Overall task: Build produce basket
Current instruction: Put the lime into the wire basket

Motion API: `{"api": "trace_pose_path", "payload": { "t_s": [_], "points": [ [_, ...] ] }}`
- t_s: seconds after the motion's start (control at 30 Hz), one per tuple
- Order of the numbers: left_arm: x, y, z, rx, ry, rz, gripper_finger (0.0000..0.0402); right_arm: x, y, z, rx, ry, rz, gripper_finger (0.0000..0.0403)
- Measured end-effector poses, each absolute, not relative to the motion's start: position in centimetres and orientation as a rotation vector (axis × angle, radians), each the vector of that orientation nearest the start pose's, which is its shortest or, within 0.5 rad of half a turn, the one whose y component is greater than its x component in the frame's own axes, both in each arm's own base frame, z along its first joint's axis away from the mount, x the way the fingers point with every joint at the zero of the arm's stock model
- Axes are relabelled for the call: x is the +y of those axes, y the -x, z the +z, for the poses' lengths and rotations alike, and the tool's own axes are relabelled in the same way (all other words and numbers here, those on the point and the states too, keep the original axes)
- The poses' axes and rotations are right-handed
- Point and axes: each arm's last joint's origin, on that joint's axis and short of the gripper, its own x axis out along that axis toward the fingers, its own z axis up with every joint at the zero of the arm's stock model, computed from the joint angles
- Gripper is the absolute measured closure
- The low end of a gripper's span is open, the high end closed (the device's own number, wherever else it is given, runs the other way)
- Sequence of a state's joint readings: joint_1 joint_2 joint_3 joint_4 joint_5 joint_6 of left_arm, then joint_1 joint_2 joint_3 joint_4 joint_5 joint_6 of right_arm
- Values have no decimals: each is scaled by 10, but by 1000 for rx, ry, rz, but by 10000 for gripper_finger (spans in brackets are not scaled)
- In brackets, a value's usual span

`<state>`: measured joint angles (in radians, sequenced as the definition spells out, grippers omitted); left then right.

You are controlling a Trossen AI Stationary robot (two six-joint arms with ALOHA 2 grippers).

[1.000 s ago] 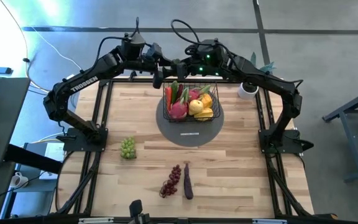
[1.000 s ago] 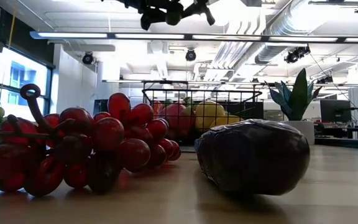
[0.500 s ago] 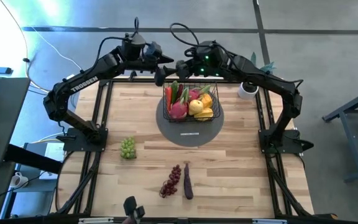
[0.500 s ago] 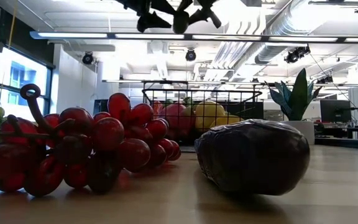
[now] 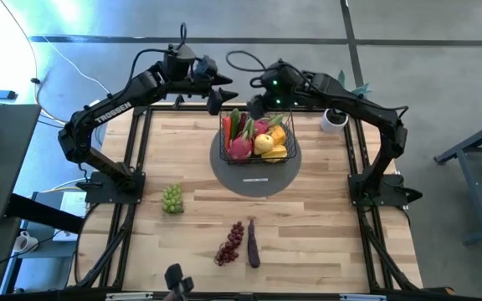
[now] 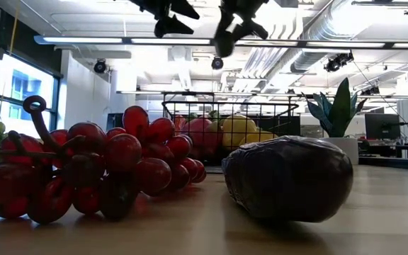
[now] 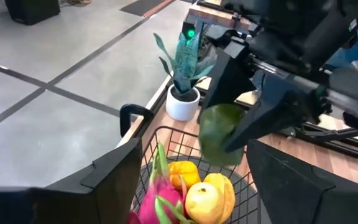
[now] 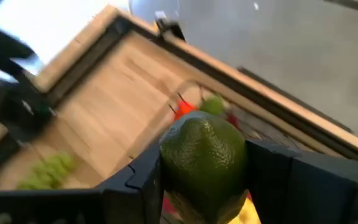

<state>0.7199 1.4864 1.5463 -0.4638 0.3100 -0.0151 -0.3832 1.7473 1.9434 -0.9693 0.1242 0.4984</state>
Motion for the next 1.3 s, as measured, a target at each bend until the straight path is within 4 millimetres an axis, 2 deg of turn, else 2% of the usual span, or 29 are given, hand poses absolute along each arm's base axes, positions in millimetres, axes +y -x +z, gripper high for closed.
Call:
{"api": "trace_pose_path", "payload": {
  "t_s": [0.23,0.37,0.77,1.07,1.3],
  "points": [
    [208,-250,402,371,224,414,124,-135,-322,391,824,-508,-791,251],
    [208,-250,402,373,212,412,124,-133,-319,382,902,-506,-805,250],
    [208,-250,401,383,201,416,124,-128,-319,310,1127,-570,-823,252],
    [209,-249,400,399,197,464,124,-126,-321,267,1150,-637,-784,252],
    [209,-249,400,401,198,463,124,-126,-319,245,1150,-659,-797,252]
  ]
}}
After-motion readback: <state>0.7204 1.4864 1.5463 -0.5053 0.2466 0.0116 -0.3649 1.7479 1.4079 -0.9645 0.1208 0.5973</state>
